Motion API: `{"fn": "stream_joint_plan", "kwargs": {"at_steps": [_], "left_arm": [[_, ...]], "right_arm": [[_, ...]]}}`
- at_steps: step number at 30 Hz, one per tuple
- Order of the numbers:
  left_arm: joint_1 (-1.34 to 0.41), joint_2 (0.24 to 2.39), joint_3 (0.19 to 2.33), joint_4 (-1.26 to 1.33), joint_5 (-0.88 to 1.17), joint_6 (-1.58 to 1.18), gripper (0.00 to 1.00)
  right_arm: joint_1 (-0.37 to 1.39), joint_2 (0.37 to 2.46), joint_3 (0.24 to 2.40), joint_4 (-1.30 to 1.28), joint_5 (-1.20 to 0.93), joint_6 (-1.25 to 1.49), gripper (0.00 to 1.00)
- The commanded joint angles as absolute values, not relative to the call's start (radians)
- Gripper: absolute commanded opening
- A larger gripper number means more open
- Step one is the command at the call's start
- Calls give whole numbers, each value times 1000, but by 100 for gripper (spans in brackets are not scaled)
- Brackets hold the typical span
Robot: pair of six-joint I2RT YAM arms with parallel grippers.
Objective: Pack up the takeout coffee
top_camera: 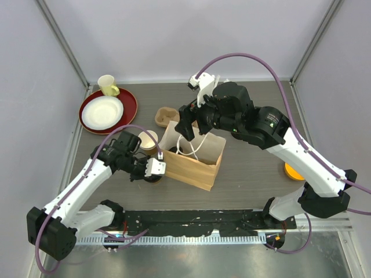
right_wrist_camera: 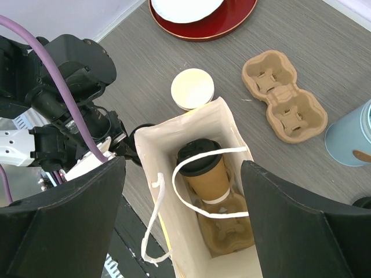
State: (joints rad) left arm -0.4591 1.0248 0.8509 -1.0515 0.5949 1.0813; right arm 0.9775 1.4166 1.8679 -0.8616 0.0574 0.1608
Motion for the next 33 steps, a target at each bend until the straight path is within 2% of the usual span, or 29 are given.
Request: {"fn": "stream_joint_plan", "kwargs": {"at_steps": [1,4,8,25,33], "left_arm": [[-463,1017,847,-1040,591,1083,13],[-463,1011,853,-1060,591,1085,10],[-465,1000,874,-1089,586,1083,0],[-457,954,959,-1180,531,1046,0],[-327,893,1000,-1138,488,745,23]], "right_arm": [[976,1422,1882,-848,48,175,86],[976,1422,1884,-848,48,173,86],[976,1425,1887,-848,46,176,86],[976,1445,1914,-851,20,164,86],[976,1630,2210,-897,-161,86,84]]}}
